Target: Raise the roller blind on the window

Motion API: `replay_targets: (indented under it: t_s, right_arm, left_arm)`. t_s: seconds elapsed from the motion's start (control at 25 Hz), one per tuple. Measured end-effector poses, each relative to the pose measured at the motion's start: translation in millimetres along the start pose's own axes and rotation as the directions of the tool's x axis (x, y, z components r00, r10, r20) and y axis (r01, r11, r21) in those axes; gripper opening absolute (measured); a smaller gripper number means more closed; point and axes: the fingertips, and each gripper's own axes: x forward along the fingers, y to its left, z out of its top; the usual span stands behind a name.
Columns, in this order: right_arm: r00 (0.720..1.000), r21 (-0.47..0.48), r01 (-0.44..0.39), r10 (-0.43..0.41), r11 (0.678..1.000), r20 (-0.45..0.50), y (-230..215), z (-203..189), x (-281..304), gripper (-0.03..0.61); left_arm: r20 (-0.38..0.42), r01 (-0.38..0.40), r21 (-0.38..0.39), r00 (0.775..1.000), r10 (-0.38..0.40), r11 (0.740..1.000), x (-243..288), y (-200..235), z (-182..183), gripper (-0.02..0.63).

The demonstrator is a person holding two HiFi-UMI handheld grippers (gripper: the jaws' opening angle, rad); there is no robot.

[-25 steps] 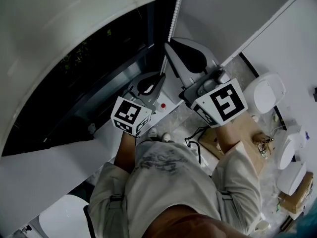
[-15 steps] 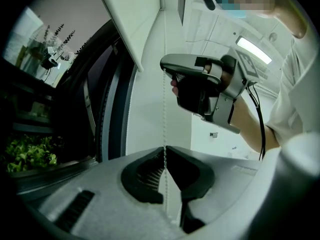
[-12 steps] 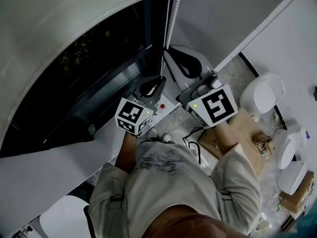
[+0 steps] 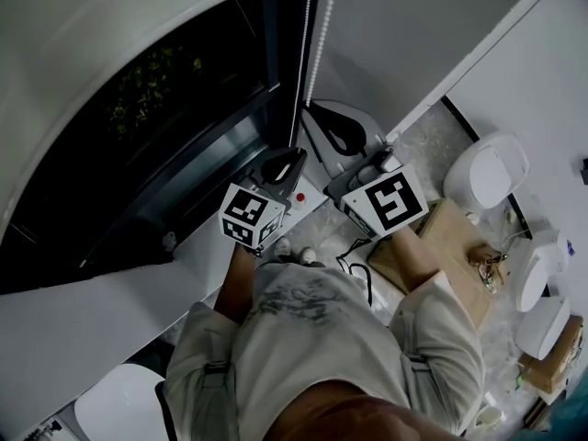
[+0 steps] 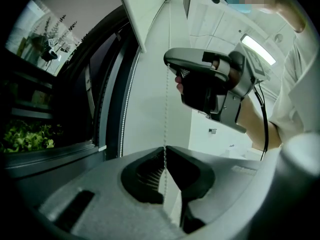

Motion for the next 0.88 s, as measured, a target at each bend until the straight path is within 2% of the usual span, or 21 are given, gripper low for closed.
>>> replay_targets:
  t_s: [0.4,0.72,0.88]
  right_arm:
    - [1.0,0.01,0.002,-0.002,1.0,-0.025,8.7,-21.7,-1.4,0.014]
    - [0.994,0.032,0.019,-0.015,0.999,-0.109,13.2,-51.2,-7.1,0.014]
    - [0.995,0.02,0.006,-0.004,1.0,-0.099,15.9,-59.3,-7.9,0.014]
  left_arm:
    - [-0.053,-0.005,-0.028,0.999,0.003,1.0,1.2,3.8,-28.4,0.023]
    - [-0.102,-0.005,-0.05,0.995,-0.001,0.999,1.9,5.9,-58.5,0.023]
    - [-0.116,-0.001,-0.059,0.993,-0.006,0.998,2.8,6.8,-69.6,0.023]
